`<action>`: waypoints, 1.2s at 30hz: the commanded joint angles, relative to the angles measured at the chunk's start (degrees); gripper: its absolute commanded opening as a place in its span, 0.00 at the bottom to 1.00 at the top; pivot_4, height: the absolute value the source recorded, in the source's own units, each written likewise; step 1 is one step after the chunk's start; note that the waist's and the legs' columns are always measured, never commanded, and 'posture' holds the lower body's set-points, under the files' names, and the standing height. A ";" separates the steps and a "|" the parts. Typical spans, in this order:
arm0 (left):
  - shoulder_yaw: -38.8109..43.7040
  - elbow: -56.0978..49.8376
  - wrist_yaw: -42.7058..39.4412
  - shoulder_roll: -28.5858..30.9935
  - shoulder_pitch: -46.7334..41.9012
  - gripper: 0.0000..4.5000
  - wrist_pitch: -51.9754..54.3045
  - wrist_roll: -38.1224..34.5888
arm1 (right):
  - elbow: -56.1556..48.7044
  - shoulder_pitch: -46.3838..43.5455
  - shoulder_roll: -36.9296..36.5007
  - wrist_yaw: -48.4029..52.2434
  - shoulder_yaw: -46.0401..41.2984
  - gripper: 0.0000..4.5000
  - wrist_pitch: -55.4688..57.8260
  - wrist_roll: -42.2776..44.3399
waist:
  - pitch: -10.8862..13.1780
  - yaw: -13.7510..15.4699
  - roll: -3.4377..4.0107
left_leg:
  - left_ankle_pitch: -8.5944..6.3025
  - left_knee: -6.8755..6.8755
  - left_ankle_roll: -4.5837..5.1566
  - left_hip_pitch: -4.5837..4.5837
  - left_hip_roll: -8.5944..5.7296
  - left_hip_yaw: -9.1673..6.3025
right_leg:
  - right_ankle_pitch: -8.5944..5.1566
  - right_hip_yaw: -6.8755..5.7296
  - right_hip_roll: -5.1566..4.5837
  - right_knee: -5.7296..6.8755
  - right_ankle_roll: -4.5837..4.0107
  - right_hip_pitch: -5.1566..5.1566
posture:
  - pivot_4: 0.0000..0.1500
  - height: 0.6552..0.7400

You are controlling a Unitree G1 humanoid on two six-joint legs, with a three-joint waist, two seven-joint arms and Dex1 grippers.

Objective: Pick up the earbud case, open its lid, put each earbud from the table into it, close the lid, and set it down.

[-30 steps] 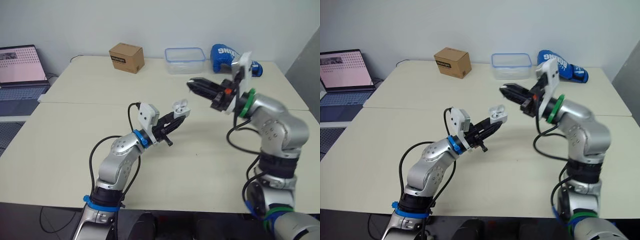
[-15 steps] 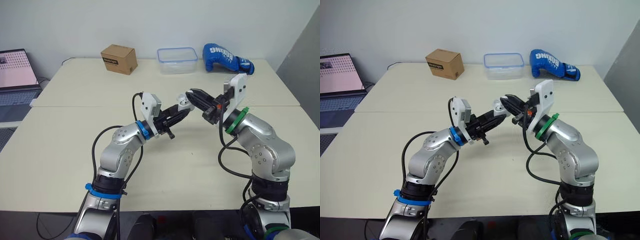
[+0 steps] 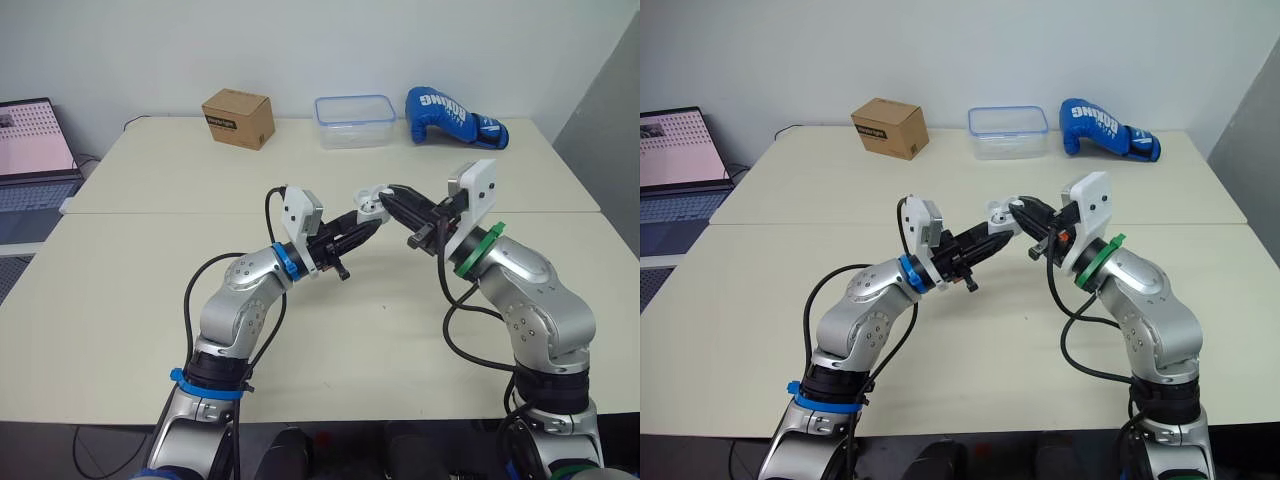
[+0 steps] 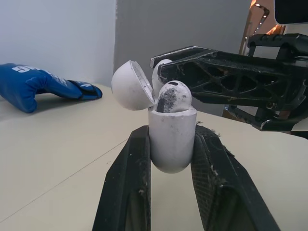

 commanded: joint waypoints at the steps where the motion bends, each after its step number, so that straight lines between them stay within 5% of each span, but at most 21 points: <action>1: 0.53 -3.51 -0.08 -0.50 -0.99 0.17 -0.67 -1.23 | -1.08 -0.65 -0.44 -0.46 1.00 0.16 -0.54 0.29 | 0.00 0.00 0.00 | 0.00 0.00 0.00 0.00 0.00 0.00 | 0.00 0.00 0.00 0.00 0.00 0.00 | 1.00 1.00; 7: 0.36 -3.65 0.07 -0.70 -0.87 0.17 -0.59 -1.15 | -1.62 -0.98 -0.91 -1.04 1.42 0.60 -0.05 1.16 | 0.00 0.03 0.00 | 0.00 0.00 0.00 0.00 0.01 0.01 | 0.00 0.00 0.00 -0.01 0.00 0.00 | 1.00 1.00; 32: -0.39 -3.32 -5.49 4.39 -0.15 0.17 0.76 -1.06 | -1.12 4.74 -11.67 4.37 -7.19 0.60 5.34 12.47 | 0.00 0.02 0.00 | 0.00 0.00 0.01 -0.01 0.02 0.02 | -0.01 0.00 0.01 -0.04 0.00 0.02 | 1.00 1.00; 36: -1.93 -6.42 -11.39 9.21 -0.02 0.17 4.09 -3.10 | 7.85 0.89 -13.28 4.90 -5.50 0.40 6.15 10.92 | 0.00 -0.13 0.00 | -0.01 0.00 0.02 0.03 0.09 0.16 | -0.02 0.08 0.06 -0.06 -0.02 0.03 | 1.00 1.00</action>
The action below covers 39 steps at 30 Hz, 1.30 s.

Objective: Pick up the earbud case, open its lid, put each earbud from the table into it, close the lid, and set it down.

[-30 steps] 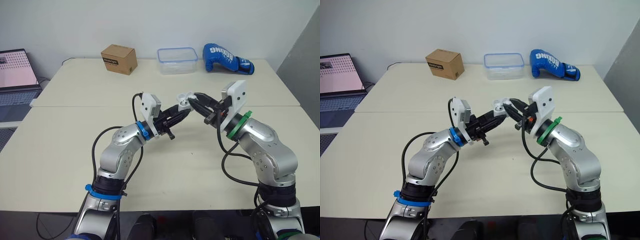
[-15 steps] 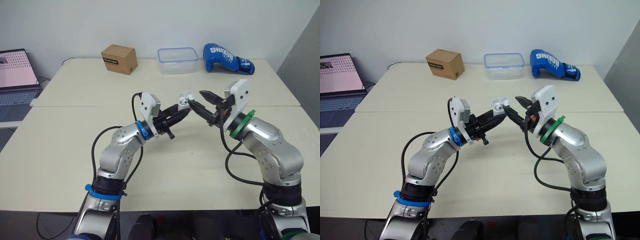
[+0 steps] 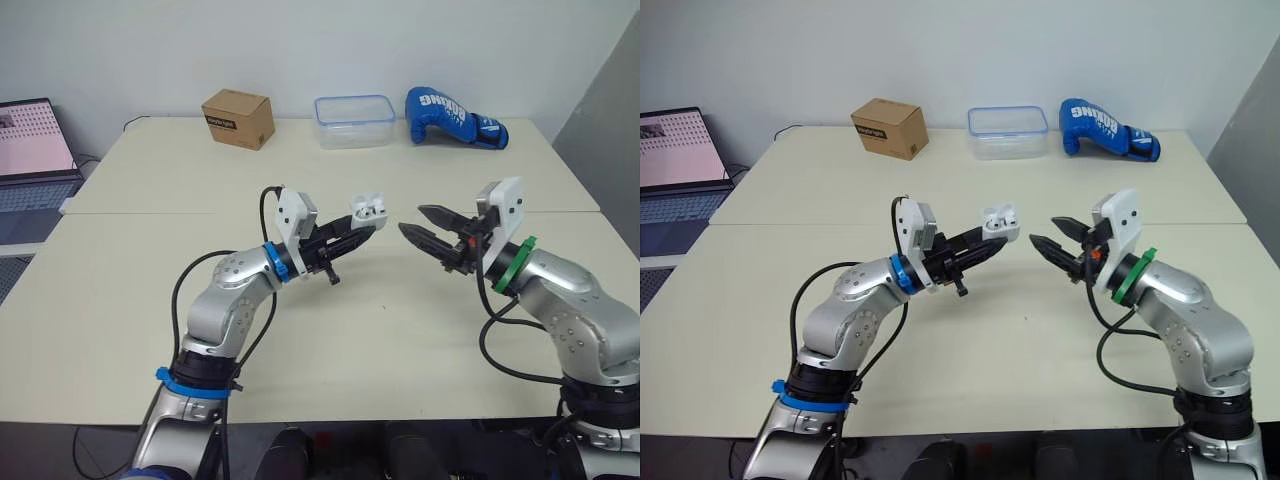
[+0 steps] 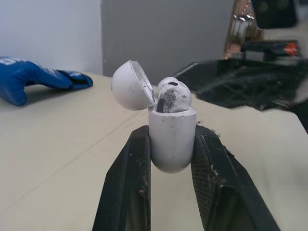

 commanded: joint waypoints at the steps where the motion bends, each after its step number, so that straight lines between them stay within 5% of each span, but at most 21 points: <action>1: -1.70 -5.10 -5.54 3.07 -0.40 0.17 1.52 -1.84 | 6.76 -3.98 -1.68 2.41 3.14 0.32 -2.90 -3.52 | 0.00 -0.01 0.01 | 0.00 0.00 0.00 0.02 0.02 0.05 | -0.01 0.04 0.02 0.01 -0.01 0.00 | 1.00 1.00; 5: -3.95 -4.93 -9.11 5.56 -0.59 0.17 0.31 0.10 | 12.04 -8.12 -0.52 4.88 7.78 0.01 -5.72 -6.18 | 0.01 -0.08 0.02 | 0.00 -0.02 0.01 0.04 0.10 0.10 | -0.02 0.07 0.10 -0.02 -0.03 -0.01 | 1.00 1.00; 16: -4.66 -1.23 -9.55 4.72 -1.31 0.17 -1.97 2.91 | 1.10 -10.54 -1.05 9.42 7.76 0.01 7.37 5.88 | 0.02 0.17 0.03 | -0.01 0.00 0.02 -0.05 0.20 0.00 | -0.02 0.04 0.13 -0.02 -0.04 -0.05 | 1.00 1.00; 27: -3.06 -1.86 -6.78 2.35 -0.56 0.17 1.43 0.71 | -5.38 -3.35 -2.51 5.14 10.38 0.01 4.30 1.17 | 0.02 0.17 0.03 | -0.01 0.00 0.02 -0.03 0.18 0.02 | -0.02 0.04 0.14 0.00 -0.03 -0.06 | 1.00 1.00; 31: -3.74 -1.61 -4.83 1.89 2.42 0.17 2.93 1.62 | -7.27 -0.32 -1.65 2.13 5.15 0.01 3.49 2.90 | 0.02 0.19 0.03 | -0.01 -0.01 0.02 -0.03 0.22 0.01 | -0.02 0.04 0.14 0.00 -0.03 -0.06 | 1.00 1.00; 34: -2.14 -0.94 3.30 -2.37 3.19 0.17 14.76 -2.41 | -8.78 4.52 -7.38 6.96 1.63 0.14 -1.46 1.13 | 0.02 0.53 0.03 | -0.01 0.03 0.02 -0.05 0.22 0.00 | -0.02 0.05 0.10 0.00 -0.02 -0.04 | 1.00 1.00; 39: -0.55 2.30 11.29 -7.54 3.49 0.17 27.62 -5.27 | -7.87 13.31 -13.83 13.80 8.50 0.53 -15.87 -9.39 | 0.02 0.34 0.01 | -0.05 0.06 0.09 -0.01 -0.01 -0.02 | -0.21 -0.01 -0.04 -0.04 0.33 0.07 | 1.00 1.00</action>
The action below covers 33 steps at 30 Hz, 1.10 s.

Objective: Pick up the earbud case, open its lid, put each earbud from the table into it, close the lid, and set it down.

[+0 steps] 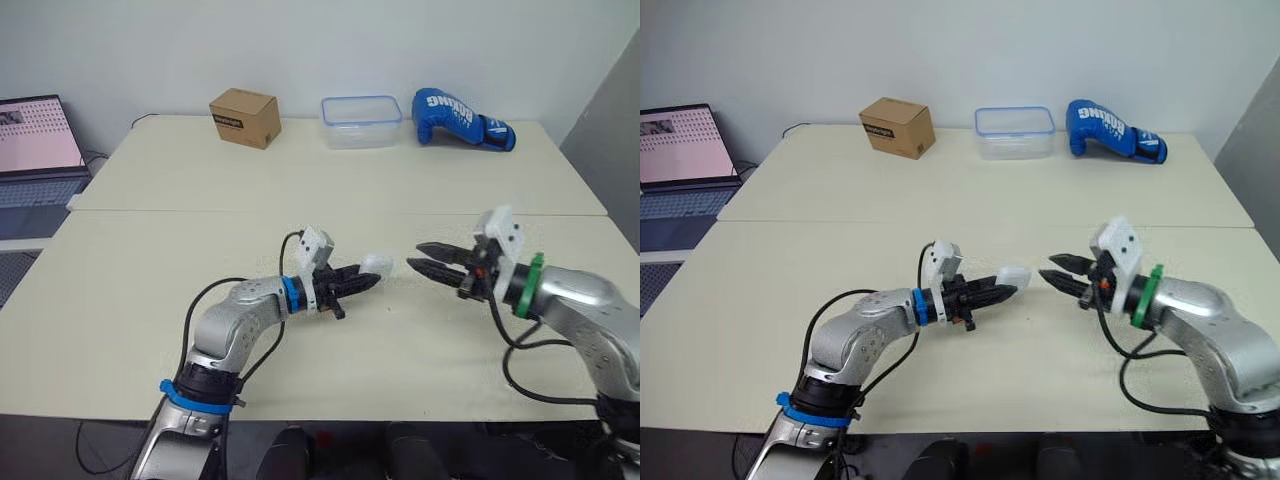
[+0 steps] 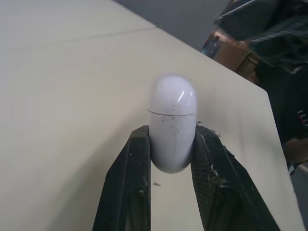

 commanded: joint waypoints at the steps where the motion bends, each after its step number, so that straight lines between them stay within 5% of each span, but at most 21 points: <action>1: 1.19 1.36 4.95 -2.73 -0.22 0.17 6.53 -1.73 | 0.03 4.34 -1.83 4.28 5.19 0.60 -11.67 -7.89 | 0.00 -0.12 0.00 | 0.00 -0.02 0.00 0.06 -0.01 0.01 | -0.01 0.00 0.01 0.01 0.01 0.03 | 1.00 1.00; 6: 3.25 5.09 9.08 -3.77 -0.56 0.17 11.36 -1.19 | 2.33 7.11 0.94 3.15 7.96 0.99 -17.93 -12.22 | 0.00 -0.47 0.00 | 0.00 -0.01 -0.01 0.19 0.20 0.16 | -0.02 0.12 0.21 0.08 0.00 0.02 | 1.00 1.00; 14: 5.09 -0.03 7.10 5.61 1.12 0.72 14.76 -1.49 | 6.08 6.94 3.23 3.28 6.97 1.00 -20.90 -13.73 | 0.00 -0.53 0.01 | 0.00 -0.05 -0.02 0.26 0.26 0.17 | 0.03 0.17 0.26 0.06 -0.09 0.06 | 1.00 1.00; 18: 6.29 -5.25 -0.34 20.06 6.14 0.99 5.43 2.05 | 9.39 5.22 3.21 4.39 5.73 1.00 -22.30 -13.61 | -0.01 -0.95 0.02 | 0.00 -0.24 -0.02 0.51 0.46 0.32 | -0.08 0.25 0.40 0.14 -0.29 0.06 | 1.00 1.00; 25: 14.76 2.29 -7.81 29.78 10.75 0.99 -30.64 12.14 | 16.60 1.66 3.28 5.55 1.26 1.00 -22.06 -11.02 | 0.00 0.24 0.00 | -0.01 -0.36 -0.03 0.59 0.43 0.37 | 0.02 0.25 0.27 0.01 -0.68 0.12 | 1.00 1.00; 33: 16.04 6.42 -5.78 28.16 10.52 0.99 -34.92 13.60 | 21.50 -0.99 3.27 6.54 0.85 1.00 -23.15 -11.89 | 0.02 0.39 -0.03 | -0.01 -0.36 -0.02 0.42 0.36 0.46 | 0.02 0.21 -0.15 -0.05 -0.50 0.10 | 1.00 1.00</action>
